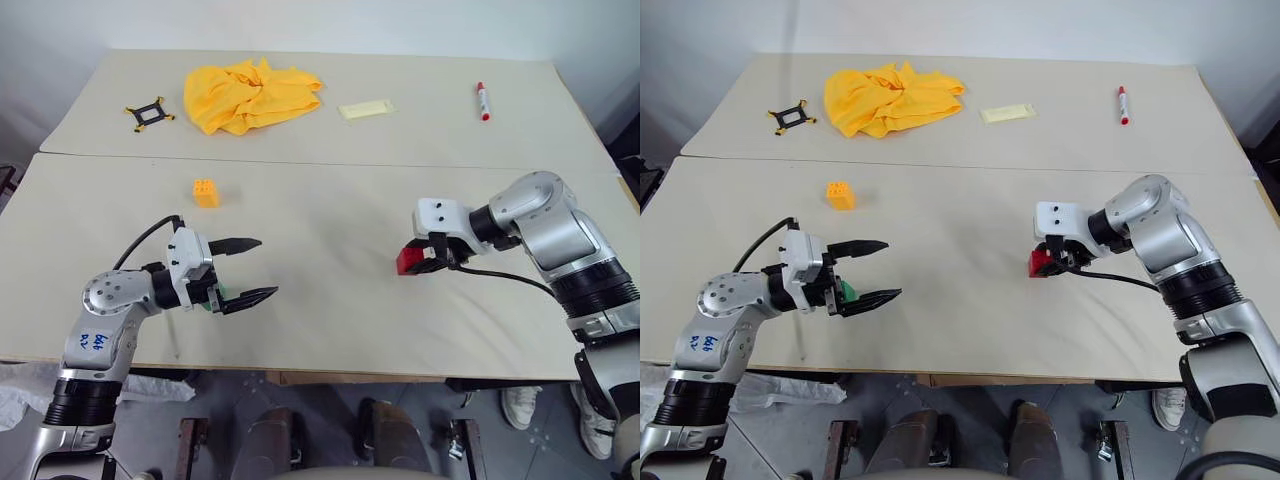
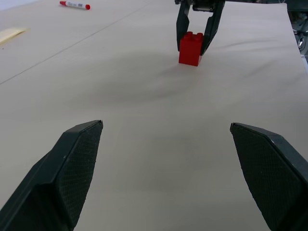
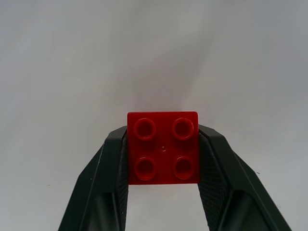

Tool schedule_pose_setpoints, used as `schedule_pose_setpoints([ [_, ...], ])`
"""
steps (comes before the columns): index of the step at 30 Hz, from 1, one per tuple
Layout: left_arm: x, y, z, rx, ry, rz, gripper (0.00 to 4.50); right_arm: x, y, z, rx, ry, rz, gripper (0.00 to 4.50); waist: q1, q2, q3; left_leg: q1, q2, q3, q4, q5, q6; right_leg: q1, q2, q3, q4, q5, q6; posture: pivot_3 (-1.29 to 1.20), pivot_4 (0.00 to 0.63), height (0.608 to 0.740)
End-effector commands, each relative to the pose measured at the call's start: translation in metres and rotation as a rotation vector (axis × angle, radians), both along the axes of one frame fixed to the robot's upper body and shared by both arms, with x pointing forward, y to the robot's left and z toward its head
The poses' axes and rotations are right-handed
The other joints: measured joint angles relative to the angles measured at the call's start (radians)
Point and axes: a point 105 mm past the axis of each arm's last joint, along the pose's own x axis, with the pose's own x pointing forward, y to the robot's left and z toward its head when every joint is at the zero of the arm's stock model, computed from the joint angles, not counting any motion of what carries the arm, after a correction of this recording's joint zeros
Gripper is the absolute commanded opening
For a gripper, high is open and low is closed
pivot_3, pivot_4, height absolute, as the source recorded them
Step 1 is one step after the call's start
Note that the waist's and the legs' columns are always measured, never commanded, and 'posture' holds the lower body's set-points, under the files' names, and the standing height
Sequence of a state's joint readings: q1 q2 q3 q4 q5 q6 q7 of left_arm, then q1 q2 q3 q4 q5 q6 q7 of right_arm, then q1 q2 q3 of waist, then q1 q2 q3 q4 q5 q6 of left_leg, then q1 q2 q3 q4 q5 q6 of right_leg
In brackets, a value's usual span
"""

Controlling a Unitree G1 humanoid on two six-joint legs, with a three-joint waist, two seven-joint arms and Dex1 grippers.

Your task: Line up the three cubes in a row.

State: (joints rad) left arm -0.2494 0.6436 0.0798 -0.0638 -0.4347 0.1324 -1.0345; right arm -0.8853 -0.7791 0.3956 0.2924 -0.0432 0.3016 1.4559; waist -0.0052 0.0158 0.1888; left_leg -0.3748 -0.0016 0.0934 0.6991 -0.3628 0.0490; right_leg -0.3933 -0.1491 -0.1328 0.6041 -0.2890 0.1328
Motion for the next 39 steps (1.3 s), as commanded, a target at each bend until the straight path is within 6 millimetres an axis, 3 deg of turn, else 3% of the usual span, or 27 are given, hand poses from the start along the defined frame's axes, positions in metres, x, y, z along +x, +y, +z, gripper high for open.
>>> schedule_pose_setpoints([
  [1,0.000,0.007,0.011,0.004,-0.045,0.028,4.50,0.003,0.001,0.007,-0.003,-0.038,0.022,2.21,-0.001,0.000,0.000,0.000,0.000,0.000,0.000,0.000,0.000,0.000,0.000,0.000,0.000,0.000,0.000,0.00,0.150,0.740],
  [5,0.002,0.015,0.016,-0.007,-0.072,0.078,4.50,0.003,-0.001,0.019,0.078,-0.048,0.033,3.42,0.000,0.000,0.000,0.000,0.000,0.000,0.000,0.000,0.000,0.000,0.000,0.000,0.000,0.000,0.000,0.00,0.150,0.740],
  [8,0.004,0.031,0.024,-0.057,-0.100,0.164,4.50,-0.004,-0.008,0.033,0.202,-0.048,0.060,4.40,0.001,0.000,0.000,0.000,0.000,0.000,0.000,0.000,0.000,0.000,0.000,0.000,0.000,0.000,0.000,0.00,0.150,0.740],
  [14,-0.002,0.084,0.028,-0.113,-0.082,0.353,4.50,-0.034,-0.017,0.051,0.568,-0.072,0.160,4.46,0.002,-0.003,0.000,0.000,0.000,-0.001,0.000,0.000,0.000,0.001,0.000,-0.001,0.000,0.000,0.000,0.00,0.150,0.740],
  [17,-0.025,0.148,0.013,-0.070,-0.042,0.553,4.50,-0.054,-0.027,0.037,0.748,-0.072,0.101,4.46,0.001,-0.004,0.000,0.001,0.001,-0.001,-0.001,0.000,0.000,0.001,0.000,-0.001,0.000,0.000,0.000,0.00,0.150,0.740],
  [19,-0.038,0.177,0.001,-0.061,-0.010,0.661,4.50,-0.066,-0.029,0.024,0.823,-0.029,0.059,4.46,-0.002,-0.004,0.000,0.003,0.002,0.001,-0.004,-0.001,-0.001,0.001,0.001,-0.002,0.000,-0.001,-0.001,0.00,0.150,0.740],
  [24,-0.070,0.212,-0.026,-0.084,0.109,0.774,4.50,-0.071,-0.038,0.005,0.875,-0.130,-0.056,4.46,0.001,-0.005,0.000,0.004,0.001,0.004,-0.001,-0.001,-0.001,0.001,-0.001,0.001,0.001,0.000,0.000,0.00,0.150,0.740],
  [29,-0.081,0.193,-0.034,-0.135,0.194,0.700,4.50,-0.078,-0.035,-0.002,0.910,-0.150,-0.097,4.46,0.006,-0.005,0.000,0.005,0.001,0.001,-0.001,-0.001,-0.002,0.001,-0.002,0.001,0.002,0.000,-0.001,0.00,0.150,0.740],
  [31,-0.077,0.169,-0.036,-0.112,0.201,0.601,4.50,-0.080,-0.029,0.000,0.938,-0.155,-0.094,4.46,0.005,-0.005,0.000,0.005,0.002,0.001,-0.001,-0.001,-0.002,0.001,-0.003,0.001,0.002,0.000,-0.001,0.00,0.150,0.740],
  [35,-0.054,0.118,-0.034,-0.021,0.175,0.372,4.50,-0.085,-0.021,-0.002,0.932,-0.144,-0.054,4.46,0.007,-0.005,0.000,0.005,0.001,0.001,-0.001,-0.001,-0.002,0.001,-0.003,0.002,0.002,0.000,-0.001,0.00,0.150,0.740],
  [39,-0.026,0.097,-0.034,0.036,0.141,0.286,4.50,-0.092,-0.013,0.003,0.921,-0.114,0.016,4.46,0.004,-0.005,0.000,0.005,0.001,0.002,-0.001,-0.001,-0.002,0.001,-0.001,0.001,0.003,0.000,-0.001,0.00,0.150,0.740],
])
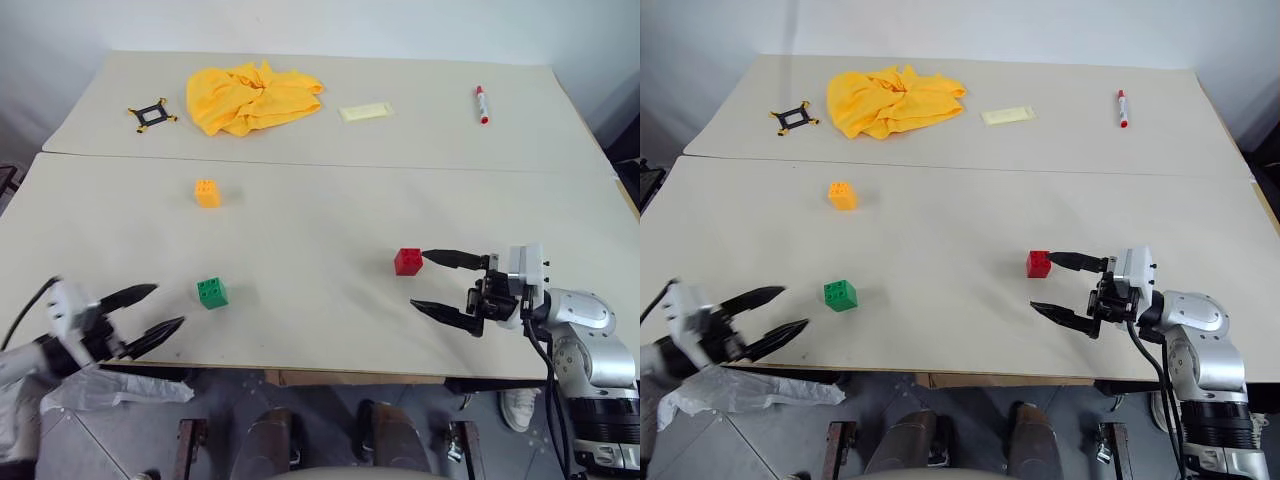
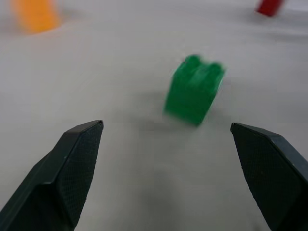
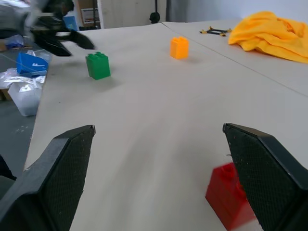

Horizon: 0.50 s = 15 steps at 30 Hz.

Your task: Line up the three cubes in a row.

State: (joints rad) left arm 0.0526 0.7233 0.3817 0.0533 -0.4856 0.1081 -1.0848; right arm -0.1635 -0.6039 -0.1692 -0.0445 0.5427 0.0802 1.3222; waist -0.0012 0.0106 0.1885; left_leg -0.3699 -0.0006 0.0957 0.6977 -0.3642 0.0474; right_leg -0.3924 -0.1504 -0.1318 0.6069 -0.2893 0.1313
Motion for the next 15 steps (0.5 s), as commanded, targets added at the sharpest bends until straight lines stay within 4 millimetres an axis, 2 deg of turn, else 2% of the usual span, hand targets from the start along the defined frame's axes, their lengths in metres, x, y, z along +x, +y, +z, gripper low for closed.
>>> schedule_pose_setpoints([
  [1,0.015,-0.010,0.001,0.056,-0.008,-0.066,4.50,-0.012,0.010,0.015,0.003,-0.045,0.088,4.46,-0.001,0.000,0.000,0.000,0.000,0.000,0.000,0.000,0.000,0.000,0.001,0.000,0.000,0.000,0.000,0.00,0.150,0.740],
  [6,0.022,-0.012,-0.012,0.070,0.055,-0.140,4.50,-0.028,0.027,0.010,-0.021,-0.064,0.200,4.46,-0.013,0.000,0.000,0.001,0.001,0.002,-0.001,0.000,0.000,-0.001,0.002,-0.001,0.001,-0.001,-0.001,0.00,0.150,0.740],
  [9,0.028,-0.014,-0.013,0.062,0.044,-0.149,3.91,-0.031,0.030,0.006,-0.032,-0.080,0.213,4.50,-0.007,-0.001,0.000,0.000,0.001,0.002,0.000,0.000,0.000,-0.001,0.002,-0.001,0.001,-0.001,-0.001,0.00,0.150,0.740],
  [15,0.032,-0.022,-0.010,0.055,0.017,-0.195,2.04,-0.029,0.028,0.006,-0.038,-0.110,0.177,4.50,0.001,-0.001,0.000,0.000,0.000,0.001,0.001,0.000,0.000,-0.001,0.001,0.000,0.002,-0.001,-0.001,0.00,0.150,0.740],
])
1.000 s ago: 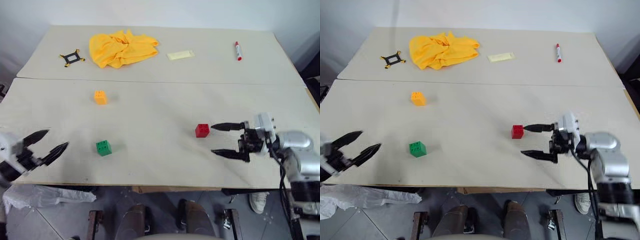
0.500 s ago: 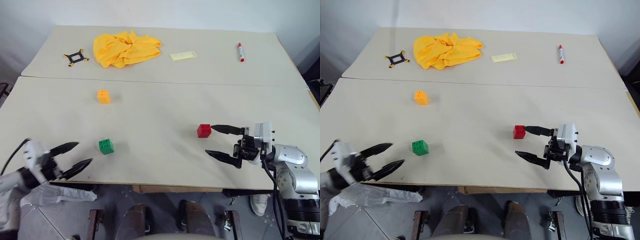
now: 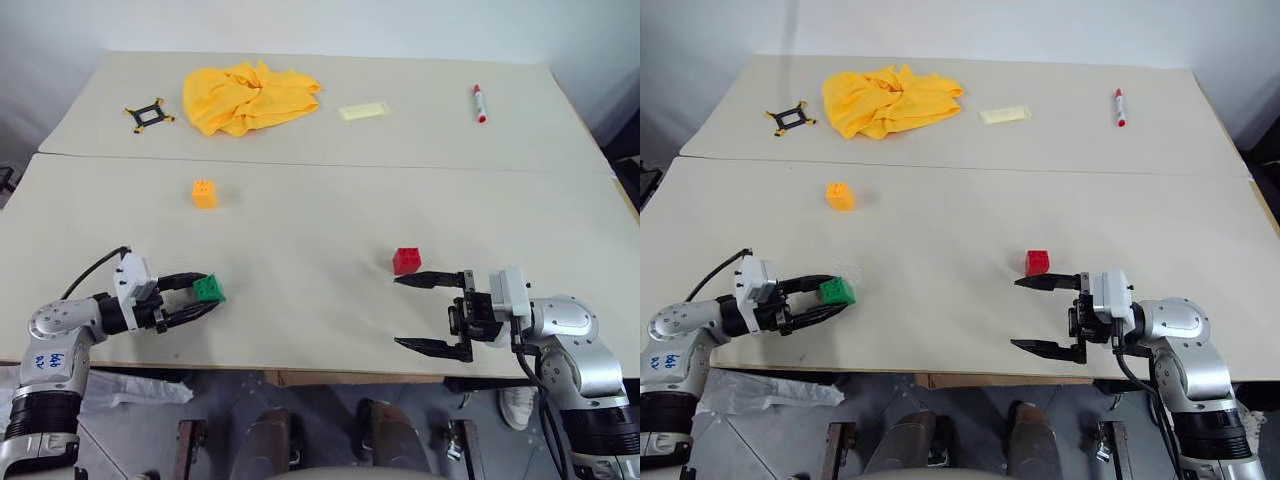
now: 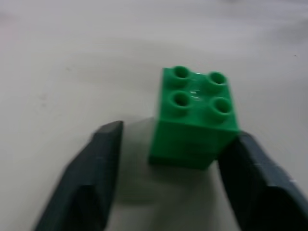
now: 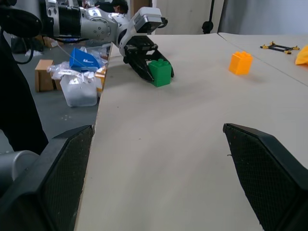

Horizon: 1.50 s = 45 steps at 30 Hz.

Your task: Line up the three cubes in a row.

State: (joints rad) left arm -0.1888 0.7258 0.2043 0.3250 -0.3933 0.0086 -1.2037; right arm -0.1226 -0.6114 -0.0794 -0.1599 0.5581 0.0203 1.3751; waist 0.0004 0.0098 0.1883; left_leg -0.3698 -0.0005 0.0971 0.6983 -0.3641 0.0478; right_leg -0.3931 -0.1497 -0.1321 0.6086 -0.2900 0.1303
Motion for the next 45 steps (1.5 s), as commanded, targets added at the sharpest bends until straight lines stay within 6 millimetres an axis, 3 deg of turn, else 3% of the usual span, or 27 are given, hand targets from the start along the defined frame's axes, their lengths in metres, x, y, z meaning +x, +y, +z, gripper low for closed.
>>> schedule_pose_setpoints([
  [1,0.001,-0.005,0.007,0.008,-0.035,-0.045,1.73,-0.003,0.000,0.006,0.004,-0.051,-0.009,4.50,0.000,0.000,0.000,0.000,0.000,0.000,0.000,0.000,0.000,0.000,0.000,0.000,0.000,0.000,0.000,0.00,0.150,0.740],
  [3,0.003,-0.016,0.017,0.001,-0.057,-0.102,1.49,-0.004,-0.007,0.007,0.000,-0.057,-0.036,4.50,0.000,0.000,0.000,0.000,0.000,0.000,0.000,0.000,0.000,0.000,0.000,0.000,0.000,0.000,0.000,0.00,0.150,0.740],
  [6,0.019,-0.058,0.055,-0.030,-0.122,-0.281,1.49,-0.005,-0.019,0.011,0.004,-0.056,-0.114,4.50,0.023,-0.002,0.001,-0.002,-0.001,-0.002,0.002,0.000,0.001,0.000,0.000,-0.001,0.001,0.000,0.000,0.00,0.150,0.740],
  [8,0.027,-0.080,0.063,-0.016,-0.118,-0.375,1.49,-0.004,-0.025,0.016,0.021,-0.051,-0.159,4.50,0.029,-0.003,0.000,-0.002,-0.002,-0.002,0.003,0.001,0.001,0.001,0.000,-0.001,0.001,0.000,0.001,0.00,0.150,0.740],
  [15,0.077,-0.159,0.045,0.157,-0.103,-0.524,1.49,0.005,-0.067,0.026,0.022,-0.090,-0.399,4.50,0.027,-0.005,0.000,-0.001,-0.006,0.001,0.002,0.001,0.002,0.001,0.001,-0.001,-0.001,0.001,0.001,0.00,0.150,0.740],
  [20,0.095,-0.196,0.037,0.151,-0.091,-0.506,1.49,-0.006,-0.065,0.026,0.028,-0.103,-0.435,4.50,0.022,-0.006,0.001,-0.002,-0.004,0.002,0.000,0.001,0.002,0.000,0.003,-0.001,-0.002,0.001,0.001,0.00,0.150,0.740],
  [25,0.093,-0.208,0.034,0.143,-0.066,-0.554,1.49,-0.016,-0.058,0.019,0.045,-0.088,-0.463,4.50,0.023,-0.007,0.001,-0.002,-0.003,0.002,0.000,0.001,0.002,0.000,0.002,-0.001,-0.002,0.001,0.002,0.00,0.150,0.740],
  [37,0.090,-0.206,0.025,0.190,-0.034,-0.581,1.49,-0.017,-0.052,0.015,0.056,-0.078,-0.475,4.50,0.024,-0.007,0.001,-0.002,-0.002,0.001,0.001,0.001,0.002,0.000,0.001,-0.001,-0.002,0.001,0.002,0.00,0.150,0.740],
  [39,0.087,-0.207,0.026,0.158,-0.018,-0.605,2.34,-0.015,-0.050,0.015,0.055,-0.075,-0.467,4.50,0.023,-0.007,0.001,-0.002,-0.002,0.001,0.001,0.001,0.002,0.000,0.001,-0.001,-0.002,0.001,0.002,0.00,0.150,0.740],
  [42,0.091,-0.205,0.033,0.133,-0.074,-0.579,3.24,-0.012,-0.046,0.014,0.050,-0.072,-0.446,4.50,0.023,-0.007,0.001,-0.002,-0.002,0.001,0.001,0.001,0.002,0.000,0.001,-0.001,-0.002,0.001,0.002,0.00,0.150,0.740],
  [45,0.091,-0.191,0.046,0.075,-0.125,-0.571,4.13,-0.008,-0.040,0.014,0.061,-0.066,-0.414,4.50,0.023,-0.007,0.001,-0.002,-0.001,0.001,0.001,0.001,0.002,0.000,0.001,-0.001,-0.002,0.001,0.002,0.00,0.150,0.740],
])
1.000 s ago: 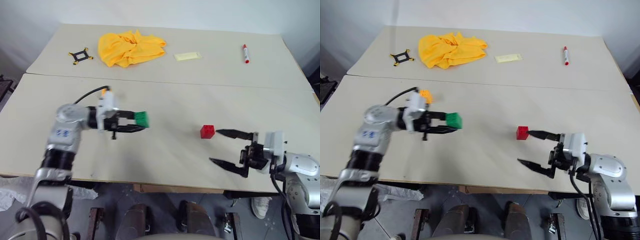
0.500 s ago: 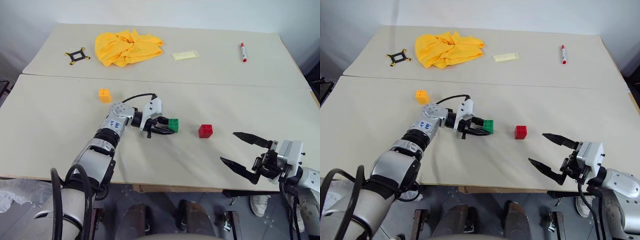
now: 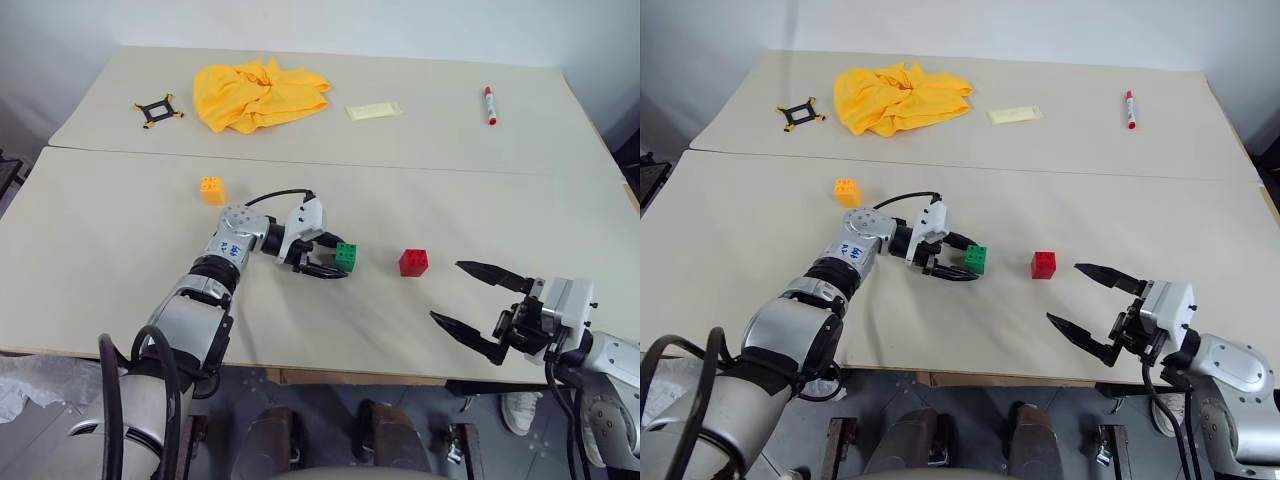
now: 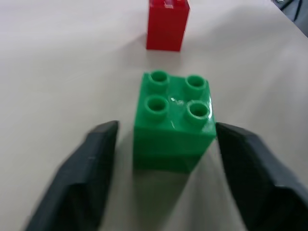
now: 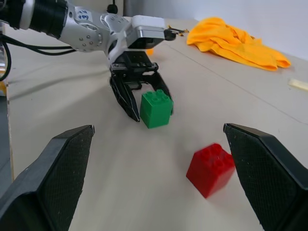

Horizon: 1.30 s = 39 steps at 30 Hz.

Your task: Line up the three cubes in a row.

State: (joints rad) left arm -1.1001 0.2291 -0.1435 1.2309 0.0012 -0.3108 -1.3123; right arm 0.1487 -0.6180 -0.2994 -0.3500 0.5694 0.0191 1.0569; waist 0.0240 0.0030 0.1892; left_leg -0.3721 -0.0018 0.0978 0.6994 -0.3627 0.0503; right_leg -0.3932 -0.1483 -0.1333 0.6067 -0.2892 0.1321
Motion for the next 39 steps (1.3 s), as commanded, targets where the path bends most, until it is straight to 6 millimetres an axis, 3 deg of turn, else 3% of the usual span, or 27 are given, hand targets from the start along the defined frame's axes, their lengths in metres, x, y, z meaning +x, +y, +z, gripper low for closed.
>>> schedule_pose_setpoints([
  [1,0.002,0.019,0.023,-0.104,-0.075,0.001,4.39,0.004,0.008,0.004,0.005,-0.020,0.045,4.50,-0.002,0.000,0.000,0.000,0.000,0.000,0.000,0.000,0.000,0.000,0.000,0.000,0.000,0.000,0.000,0.00,0.150,0.740],
  [4,-0.006,0.052,0.029,-0.166,-0.102,0.004,4.39,0.011,0.016,0.004,0.016,-0.004,0.084,4.50,-0.014,0.000,0.000,0.000,0.001,0.000,0.000,0.000,0.000,0.000,0.000,0.000,0.001,0.000,0.000,0.00,0.150,0.740],
  [7,-0.014,0.091,0.043,-0.273,-0.223,0.121,4.45,0.020,0.024,0.010,0.065,-0.012,0.098,4.50,-0.029,0.000,0.000,0.001,0.002,0.000,0.000,0.000,0.000,-0.001,0.000,0.000,0.001,0.000,0.000,0.00,0.150,0.740],
  [10,-0.025,0.145,0.056,-0.393,-0.299,0.386,4.45,0.027,0.034,0.017,0.093,-0.048,0.134,4.50,-0.030,0.000,0.000,0.000,0.002,-0.002,0.000,0.000,0.000,-0.001,0.000,0.000,0.002,0.000,-0.001,0.00,0.150,0.740],
  [16,-0.088,0.251,0.027,-0.476,-0.301,1.000,4.45,0.037,0.052,0.021,0.111,-0.079,0.216,4.50,-0.036,0.000,0.000,0.002,0.000,-0.007,0.000,0.000,0.000,0.002,-0.003,0.001,0.004,0.000,-0.001,0.00,0.150,0.740],
  [18,-0.112,0.272,0.023,-0.516,-0.327,1.170,4.45,0.038,0.056,0.025,0.115,-0.096,0.237,4.50,-0.029,0.000,0.000,0.002,0.000,-0.006,0.000,-0.001,0.000,0.002,-0.003,0.002,0.002,0.000,-0.001,0.00,0.150,0.740],
  [23,-0.151,0.279,0.000,-0.528,-0.291,1.386,4.45,0.043,0.057,0.031,0.123,-0.104,0.239,4.50,-0.005,-0.002,-0.001,0.002,-0.001,-0.009,0.001,-0.001,0.000,0.004,-0.005,0.004,0.001,0.000,-0.001,0.00,0.150,0.740],
  [25,-0.156,0.275,-0.003,-0.570,-0.259,1.446,4.45,0.046,0.056,0.031,0.125,-0.106,0.232,4.50,-0.002,-0.002,-0.001,0.002,-0.001,-0.008,0.001,-0.002,0.000,0.005,-0.006,0.004,0.000,0.000,-0.001,0.00,0.150,0.740],
  [27,-0.147,0.266,-0.001,-0.626,-0.220,1.458,4.45,0.048,0.055,0.033,0.134,-0.126,0.217,4.50,0.000,-0.002,-0.001,0.002,-0.001,-0.008,0.001,-0.002,0.000,0.004,-0.005,0.004,0.000,0.000,-0.001,0.00,0.150,0.740],
  [30,-0.130,0.252,0.005,-0.650,-0.175,1.445,4.45,0.050,0.054,0.036,0.148,-0.138,0.199,4.50,-0.001,-0.002,-0.001,0.002,0.000,-0.007,0.001,-0.002,0.000,0.004,-0.004,0.003,0.000,0.000,-0.001,0.00,0.150,0.740],
  [32,-0.108,0.243,0.013,-0.669,-0.152,1.448,4.45,0.051,0.052,0.035,0.134,-0.137,0.190,4.50,0.000,-0.002,-0.001,0.002,0.000,-0.005,0.001,-0.002,0.000,0.003,-0.003,0.003,0.001,0.000,-0.001,0.00,0.150,0.740],
  [35,-0.058,0.219,0.029,-0.682,-0.096,1.409,4.45,0.051,0.049,0.034,0.122,-0.133,0.171,4.50,0.004,-0.002,-0.001,0.002,0.000,-0.005,0.001,-0.002,0.000,0.002,-0.003,0.003,0.002,0.000,-0.001,0.00,0.150,0.740],
  [39,-0.007,0.210,0.033,-0.633,-0.052,1.487,4.45,0.052,0.051,0.035,0.118,-0.158,0.143,4.50,-0.002,-0.003,-0.002,0.002,-0.002,-0.004,0.001,-0.001,0.000,0.002,-0.002,0.003,0.003,0.000,-0.001,0.00,0.150,0.740],
])
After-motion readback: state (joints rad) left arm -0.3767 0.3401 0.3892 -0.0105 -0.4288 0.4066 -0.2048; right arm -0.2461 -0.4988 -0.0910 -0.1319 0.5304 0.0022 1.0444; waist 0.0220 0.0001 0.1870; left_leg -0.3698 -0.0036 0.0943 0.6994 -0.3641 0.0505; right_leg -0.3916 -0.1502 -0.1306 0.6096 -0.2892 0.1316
